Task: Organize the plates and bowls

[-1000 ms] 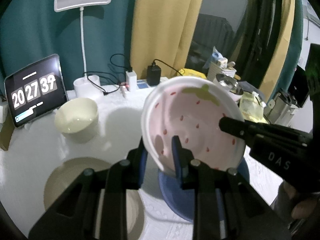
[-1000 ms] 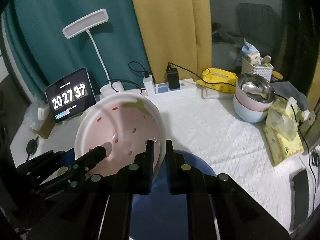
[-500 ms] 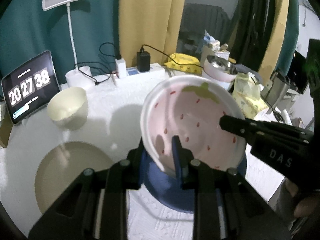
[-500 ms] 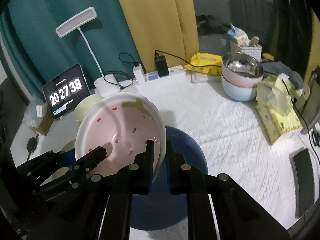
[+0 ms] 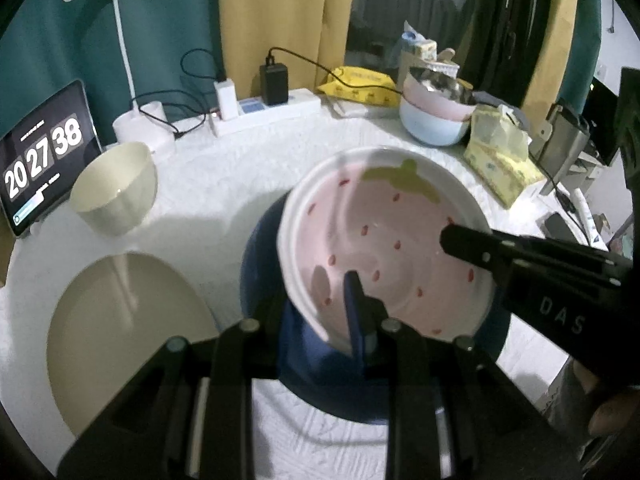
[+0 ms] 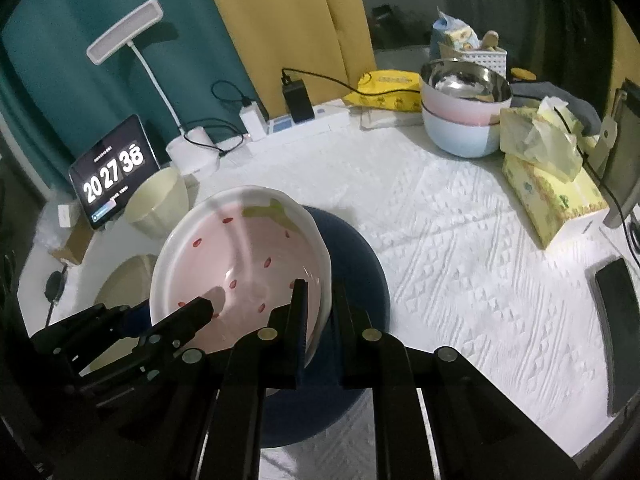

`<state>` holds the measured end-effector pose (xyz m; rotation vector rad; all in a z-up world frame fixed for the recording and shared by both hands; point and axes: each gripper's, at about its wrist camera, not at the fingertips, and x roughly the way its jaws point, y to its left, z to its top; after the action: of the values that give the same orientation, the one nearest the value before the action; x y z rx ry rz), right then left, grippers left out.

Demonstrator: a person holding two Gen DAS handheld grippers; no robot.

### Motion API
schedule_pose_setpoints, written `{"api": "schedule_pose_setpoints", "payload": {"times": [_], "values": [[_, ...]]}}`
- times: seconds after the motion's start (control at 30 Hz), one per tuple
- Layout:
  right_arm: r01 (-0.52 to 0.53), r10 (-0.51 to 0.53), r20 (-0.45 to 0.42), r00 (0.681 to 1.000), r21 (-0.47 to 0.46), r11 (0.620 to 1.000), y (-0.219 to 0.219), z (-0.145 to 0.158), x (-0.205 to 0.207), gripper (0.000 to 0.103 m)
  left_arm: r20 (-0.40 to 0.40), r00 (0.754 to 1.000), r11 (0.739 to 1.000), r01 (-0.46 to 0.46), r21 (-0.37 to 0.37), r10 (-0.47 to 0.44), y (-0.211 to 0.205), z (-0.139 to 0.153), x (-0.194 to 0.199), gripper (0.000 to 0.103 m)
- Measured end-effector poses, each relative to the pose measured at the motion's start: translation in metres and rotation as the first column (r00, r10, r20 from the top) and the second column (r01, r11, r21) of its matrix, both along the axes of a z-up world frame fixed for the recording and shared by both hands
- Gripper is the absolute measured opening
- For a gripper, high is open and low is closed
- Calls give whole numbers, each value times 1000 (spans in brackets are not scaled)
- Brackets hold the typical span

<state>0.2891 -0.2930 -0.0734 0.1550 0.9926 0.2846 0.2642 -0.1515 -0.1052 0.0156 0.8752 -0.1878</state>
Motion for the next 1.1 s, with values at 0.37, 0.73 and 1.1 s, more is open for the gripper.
{"api": "schedule_pose_setpoints", "payload": {"times": [0.37,0.73,1.1], "values": [[-5,5,-15,1000,-49,999,6,-12,2,12,-21,1000,998,3,63,-2,-9,-11,2,30],[-31,31,0,1000,-140,990,11,-13,3,12,-28,999,996,32,84,-30,-8,-11,-2,33],[-74,74,-9,997,-163,984,16,-14,6,22,0,1000,997,22,73,-22,0,-1,-5,33]]}}
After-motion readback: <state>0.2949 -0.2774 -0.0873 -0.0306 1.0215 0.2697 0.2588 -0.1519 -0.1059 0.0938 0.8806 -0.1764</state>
